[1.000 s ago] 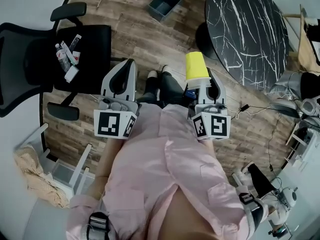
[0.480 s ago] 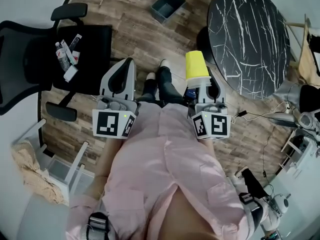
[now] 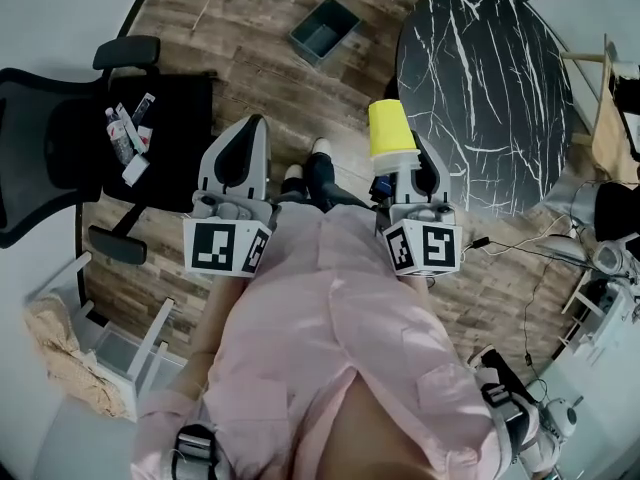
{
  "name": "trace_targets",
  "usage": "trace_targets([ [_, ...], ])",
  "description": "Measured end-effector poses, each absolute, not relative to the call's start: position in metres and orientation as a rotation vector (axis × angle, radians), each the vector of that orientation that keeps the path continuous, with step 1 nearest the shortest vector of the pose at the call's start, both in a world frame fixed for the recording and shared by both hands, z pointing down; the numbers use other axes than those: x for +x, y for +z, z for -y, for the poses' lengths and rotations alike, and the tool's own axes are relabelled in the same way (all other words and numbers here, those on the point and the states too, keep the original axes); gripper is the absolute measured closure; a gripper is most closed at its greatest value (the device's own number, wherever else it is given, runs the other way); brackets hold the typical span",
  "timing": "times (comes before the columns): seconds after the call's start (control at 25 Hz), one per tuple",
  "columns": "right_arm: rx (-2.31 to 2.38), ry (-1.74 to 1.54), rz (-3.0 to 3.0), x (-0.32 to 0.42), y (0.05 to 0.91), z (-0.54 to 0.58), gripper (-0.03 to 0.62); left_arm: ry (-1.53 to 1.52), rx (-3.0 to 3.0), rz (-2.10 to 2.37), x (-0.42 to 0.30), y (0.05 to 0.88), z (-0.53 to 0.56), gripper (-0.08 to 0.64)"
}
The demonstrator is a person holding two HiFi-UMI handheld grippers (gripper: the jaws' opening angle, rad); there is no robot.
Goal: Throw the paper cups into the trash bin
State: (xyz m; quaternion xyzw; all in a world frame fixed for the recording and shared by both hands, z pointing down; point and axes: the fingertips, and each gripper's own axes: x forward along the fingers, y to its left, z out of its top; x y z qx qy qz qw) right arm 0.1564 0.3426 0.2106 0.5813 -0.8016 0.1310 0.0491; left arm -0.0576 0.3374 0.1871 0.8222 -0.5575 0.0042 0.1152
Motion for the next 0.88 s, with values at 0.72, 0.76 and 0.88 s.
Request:
trace_targets([
  [0.72,1.700,0.423,2.492,0.182,0.224,-0.298,0.554,-0.009,2.359,1.729,-0.037,0.191,-0.302,0.545],
  [0.76,1.703,0.427,2.491,0.182,0.224,-0.295,0.554,-0.013,2.356,1.726,-0.038,0.191,-0.300,0.545],
  [0.88,1.716,0.445,2.479,0.180,0.226,-0.285,0.554,-0.014,2.360,1.705,-0.039,0.192,-0.288,0.545],
])
